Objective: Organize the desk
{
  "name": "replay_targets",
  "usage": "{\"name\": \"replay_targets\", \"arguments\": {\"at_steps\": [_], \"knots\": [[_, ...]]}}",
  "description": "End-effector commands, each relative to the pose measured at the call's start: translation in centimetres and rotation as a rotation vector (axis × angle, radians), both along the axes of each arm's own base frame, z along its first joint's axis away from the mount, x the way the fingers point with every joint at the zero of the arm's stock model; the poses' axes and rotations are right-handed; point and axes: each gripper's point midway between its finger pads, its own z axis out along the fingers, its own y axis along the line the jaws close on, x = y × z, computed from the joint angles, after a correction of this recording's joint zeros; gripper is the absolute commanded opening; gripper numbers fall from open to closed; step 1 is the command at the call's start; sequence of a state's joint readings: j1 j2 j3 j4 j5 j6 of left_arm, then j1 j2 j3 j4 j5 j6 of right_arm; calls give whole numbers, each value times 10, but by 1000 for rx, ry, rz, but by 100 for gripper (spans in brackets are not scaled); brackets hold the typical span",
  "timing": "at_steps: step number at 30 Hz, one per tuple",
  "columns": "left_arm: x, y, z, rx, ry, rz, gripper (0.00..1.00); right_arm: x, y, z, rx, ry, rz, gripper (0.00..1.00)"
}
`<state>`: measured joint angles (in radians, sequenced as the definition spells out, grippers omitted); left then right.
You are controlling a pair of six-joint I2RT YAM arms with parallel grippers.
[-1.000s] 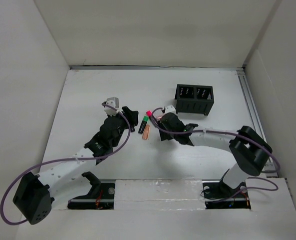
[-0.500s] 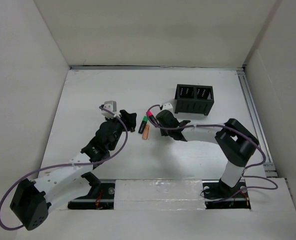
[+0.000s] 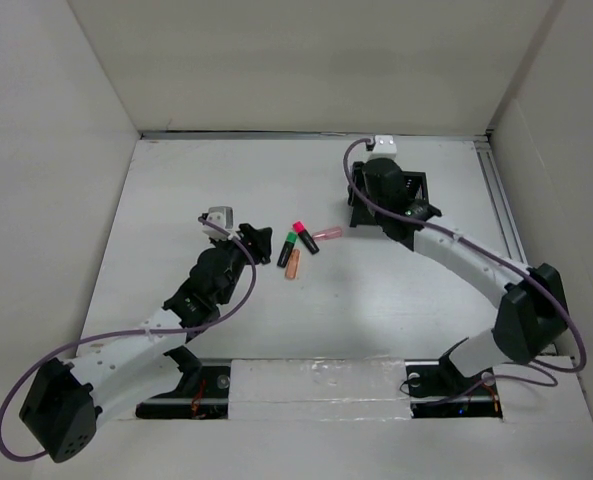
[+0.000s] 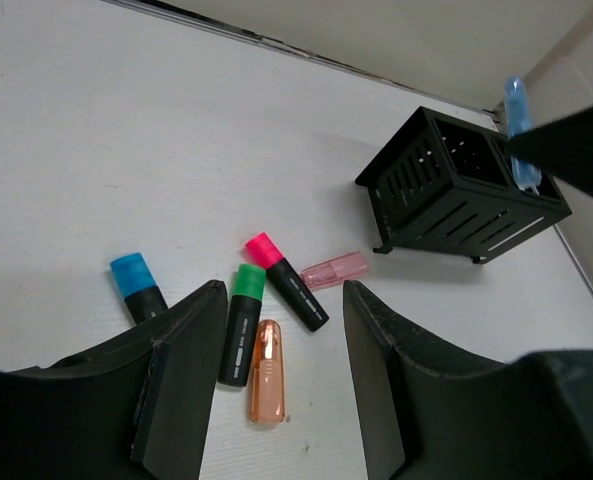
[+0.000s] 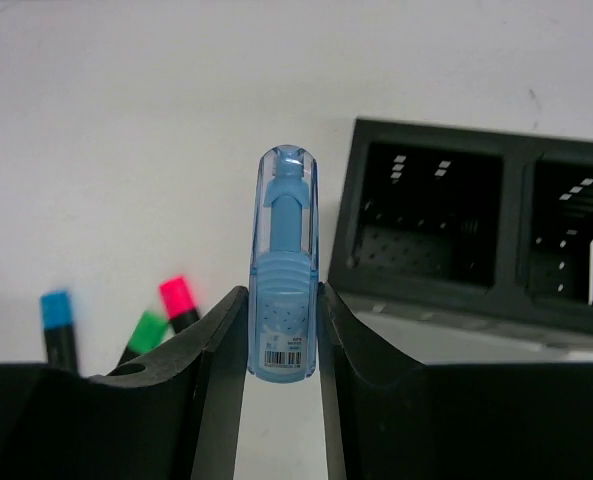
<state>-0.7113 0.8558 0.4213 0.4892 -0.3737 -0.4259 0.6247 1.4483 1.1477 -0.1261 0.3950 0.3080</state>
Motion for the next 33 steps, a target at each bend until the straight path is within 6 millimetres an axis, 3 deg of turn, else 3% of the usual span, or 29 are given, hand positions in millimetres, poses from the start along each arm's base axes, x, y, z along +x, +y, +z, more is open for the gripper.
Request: {"name": "replay_targets", "arguments": {"at_steps": [1,6,12,15,16,19,22,24,25,26,27,28,29,31,33], "knots": [[1,3,5,-15,-43,8,46,37,-14,2,-27,-3,-29,16],[0,2,6,-18,-46,-2,46,72,-42,-8,-21,15,-104,16],[-1,2,9,-22,-52,-1,46,84,-61,-18,-38,36,-150,17],[-1,2,9,-23,-53,-5,46,83,-69,-20,-41,43,-173,26],[-1,1,9,-25,-53,-7,46,83,-70,-19,-45,42,-180,39],[-1,0,9,-24,-52,-13,46,78,-73,-18,-43,45,-185,59],[-1,0,10,-28,-52,-14,46,70,-70,-9,-35,28,-176,65],[-2,0,10,-28,-53,-17,46,59,-57,0,-24,15,-142,61],[-3,0,11,-32,-56,-17,46,53,-48,2,-15,12,-112,42],[-3,1,12,-32,-59,-14,46,43,-41,-4,-23,25,-82,32],[-3,2,13,-35,-60,-10,46,33,-29,4,-11,-3,-41,23],[-4,4,14,-35,-63,-7,46,17,-5,0,-12,-1,35,12],[-5,5,15,-40,-69,-5,46,3,4,-18,-22,30,75,9],[-6,6,17,-45,-75,-3,46,-23,32,-34,-17,63,181,6],[-7,7,19,-54,-81,-5,46,-39,37,-63,-45,126,211,12]]}}
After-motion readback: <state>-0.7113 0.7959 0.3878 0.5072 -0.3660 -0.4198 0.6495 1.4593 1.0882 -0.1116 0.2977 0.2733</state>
